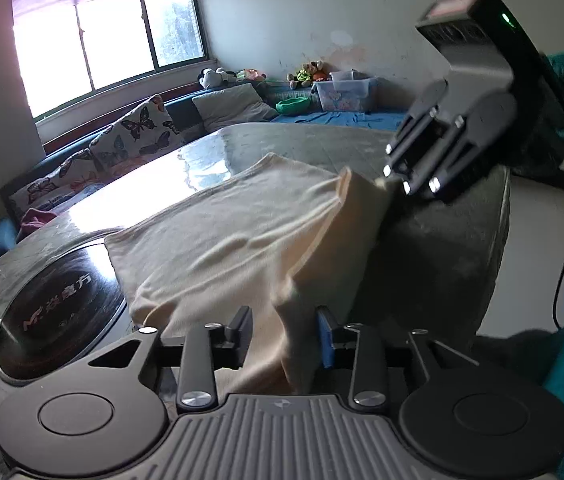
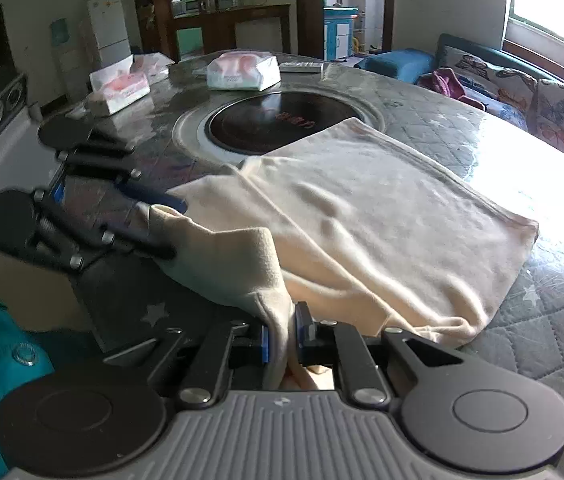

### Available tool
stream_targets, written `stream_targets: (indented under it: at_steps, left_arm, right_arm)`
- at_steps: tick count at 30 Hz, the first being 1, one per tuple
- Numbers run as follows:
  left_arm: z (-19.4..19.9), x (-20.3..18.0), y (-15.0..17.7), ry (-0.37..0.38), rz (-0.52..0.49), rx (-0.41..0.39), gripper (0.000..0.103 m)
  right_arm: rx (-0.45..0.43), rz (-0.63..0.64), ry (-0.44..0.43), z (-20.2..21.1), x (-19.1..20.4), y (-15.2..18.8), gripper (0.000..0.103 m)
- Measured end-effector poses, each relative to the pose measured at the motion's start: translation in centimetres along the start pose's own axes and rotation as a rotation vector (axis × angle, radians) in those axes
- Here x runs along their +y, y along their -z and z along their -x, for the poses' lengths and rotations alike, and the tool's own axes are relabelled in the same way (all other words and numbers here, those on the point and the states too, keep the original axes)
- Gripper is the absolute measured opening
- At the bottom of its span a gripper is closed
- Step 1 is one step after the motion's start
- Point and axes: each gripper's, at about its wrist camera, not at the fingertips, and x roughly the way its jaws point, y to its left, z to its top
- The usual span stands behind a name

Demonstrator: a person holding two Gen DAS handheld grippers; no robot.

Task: Fold clothes
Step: 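Grasp the sweatshirt side edge with the left tool and fold it inward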

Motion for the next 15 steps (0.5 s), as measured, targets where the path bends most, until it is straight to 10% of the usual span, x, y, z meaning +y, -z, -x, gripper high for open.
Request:
stream_targets:
  at_steps: [9, 15]
  left_arm:
    - [-0.3, -0.6, 1.5, -0.061, -0.086, 0.019, 0.037]
    - [0.1, 0.6, 1.3, -0.045, -0.045, 0.008, 0.009]
  right_arm:
    - [-0.028, -0.064, 0.000, 0.5, -1.1, -0.7, 0.010]
    - [-0.050, -0.048, 0.016, 0.7, -0.3, -0.1, 0.009]
